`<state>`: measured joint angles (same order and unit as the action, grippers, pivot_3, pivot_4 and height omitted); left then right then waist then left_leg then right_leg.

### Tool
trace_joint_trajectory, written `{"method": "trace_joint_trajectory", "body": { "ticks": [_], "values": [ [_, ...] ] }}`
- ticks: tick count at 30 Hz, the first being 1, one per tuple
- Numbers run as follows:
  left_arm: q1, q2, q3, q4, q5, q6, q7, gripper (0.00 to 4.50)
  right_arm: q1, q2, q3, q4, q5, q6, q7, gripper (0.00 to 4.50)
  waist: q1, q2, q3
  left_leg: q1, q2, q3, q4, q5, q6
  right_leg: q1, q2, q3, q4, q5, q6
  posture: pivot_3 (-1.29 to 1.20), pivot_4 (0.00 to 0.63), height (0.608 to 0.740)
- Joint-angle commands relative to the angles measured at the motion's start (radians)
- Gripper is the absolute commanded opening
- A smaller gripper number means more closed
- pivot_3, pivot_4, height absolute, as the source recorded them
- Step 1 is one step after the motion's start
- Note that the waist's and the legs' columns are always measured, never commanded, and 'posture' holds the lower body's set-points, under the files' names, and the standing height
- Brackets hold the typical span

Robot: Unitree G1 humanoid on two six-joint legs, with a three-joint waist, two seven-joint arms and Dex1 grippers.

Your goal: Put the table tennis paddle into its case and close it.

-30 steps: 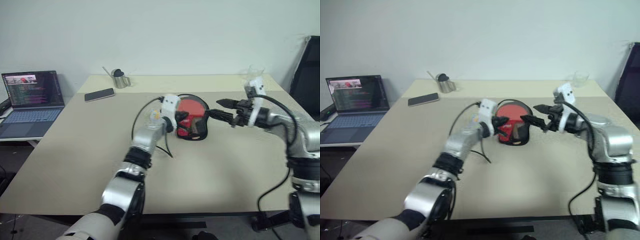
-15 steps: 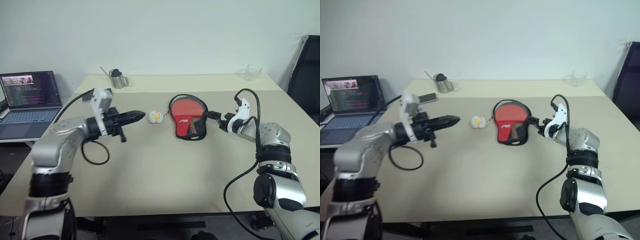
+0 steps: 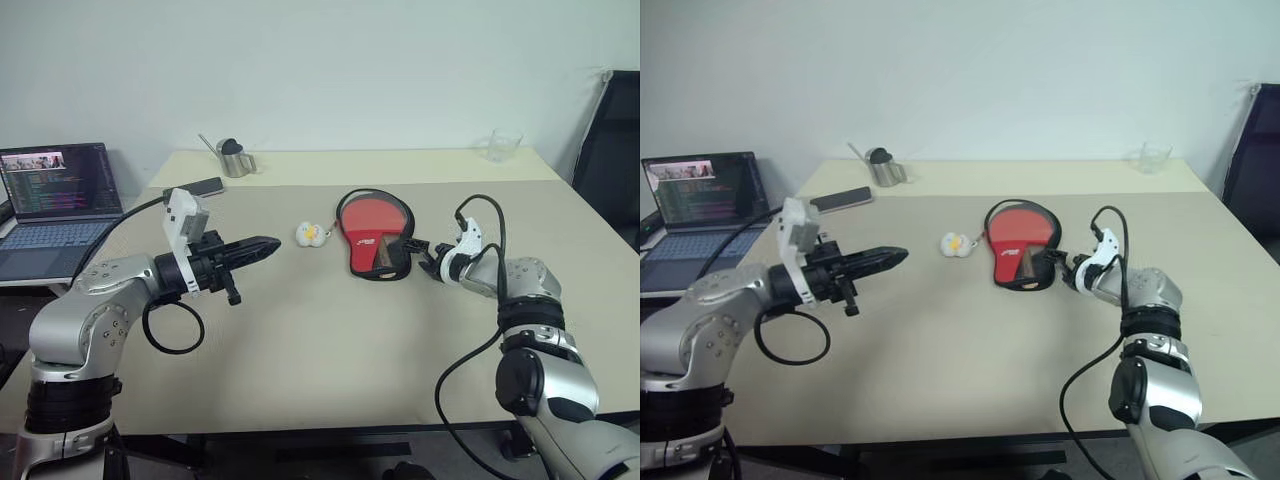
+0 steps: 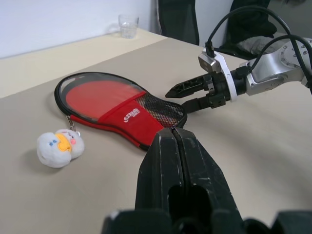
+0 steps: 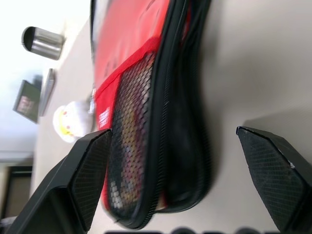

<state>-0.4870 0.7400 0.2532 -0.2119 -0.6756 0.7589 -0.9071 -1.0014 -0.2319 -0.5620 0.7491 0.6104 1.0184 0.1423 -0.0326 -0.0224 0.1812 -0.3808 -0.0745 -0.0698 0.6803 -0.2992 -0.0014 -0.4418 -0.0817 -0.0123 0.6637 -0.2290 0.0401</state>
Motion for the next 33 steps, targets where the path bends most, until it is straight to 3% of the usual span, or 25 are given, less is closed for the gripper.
{"method": "trace_joint_trajectory", "body": {
  "ticks": [1, 14, 25, 28, 33],
  "values": [
    [-0.009, 0.02, 0.025, -0.034, -0.02, -0.008, 0.008, 0.02, 0.0, 0.031, -0.024, -0.032, 0.045, 0.018, -0.022, 4.5, 0.0, 0.0, 0.0, 0.0, 0.0, 0.0, 0.0, 0.0, 0.0, 0.0, 0.0, 0.0, 0.0, 0.0, 0.0, 0.0, 0.15, 0.74],
    [-0.017, 0.02, 0.004, -0.044, -0.021, -0.005, 0.031, 0.02, 0.07, 0.136, -0.035, -0.151, 0.106, 0.069, -0.108, 4.5, -0.01, 0.0, 0.0, 0.001, 0.0, 0.0, 0.0, 0.0, 0.0, 0.0, 0.001, 0.001, 0.0, 0.0, 0.0, 0.0, 0.15, 0.74],
    [-0.043, 0.009, -0.029, -0.041, -0.01, -0.01, 0.052, 0.02, 0.052, 0.186, -0.041, -0.113, 0.101, -0.038, -0.145, 4.5, -0.025, 0.0, -0.001, 0.003, 0.001, 0.001, 0.0, 0.0, 0.0, 0.001, 0.001, 0.002, 0.001, 0.0, 0.0, 0.0, 0.15, 0.74],
    [-0.044, 0.008, -0.031, -0.043, -0.012, -0.012, 0.056, 0.0, 0.05, 0.189, -0.042, -0.106, 0.101, -0.061, -0.16, 3.84, -0.026, 0.0, -0.001, 0.005, 0.001, 0.001, 0.0, 0.0, 0.0, 0.002, 0.002, 0.003, 0.002, 0.0, -0.001, 0.0, 0.15, 0.74],
    [-0.047, 0.011, -0.031, -0.041, -0.016, -0.011, 0.061, 0.0, 0.056, 0.182, -0.027, -0.096, 0.091, -0.08, -0.166, 2.08, -0.026, 0.0, -0.001, 0.005, 0.002, 0.001, 0.0, 0.0, 0.0, 0.002, 0.003, 0.003, 0.002, 0.001, -0.001, 0.0, 0.15, 0.74]
  ]
}}
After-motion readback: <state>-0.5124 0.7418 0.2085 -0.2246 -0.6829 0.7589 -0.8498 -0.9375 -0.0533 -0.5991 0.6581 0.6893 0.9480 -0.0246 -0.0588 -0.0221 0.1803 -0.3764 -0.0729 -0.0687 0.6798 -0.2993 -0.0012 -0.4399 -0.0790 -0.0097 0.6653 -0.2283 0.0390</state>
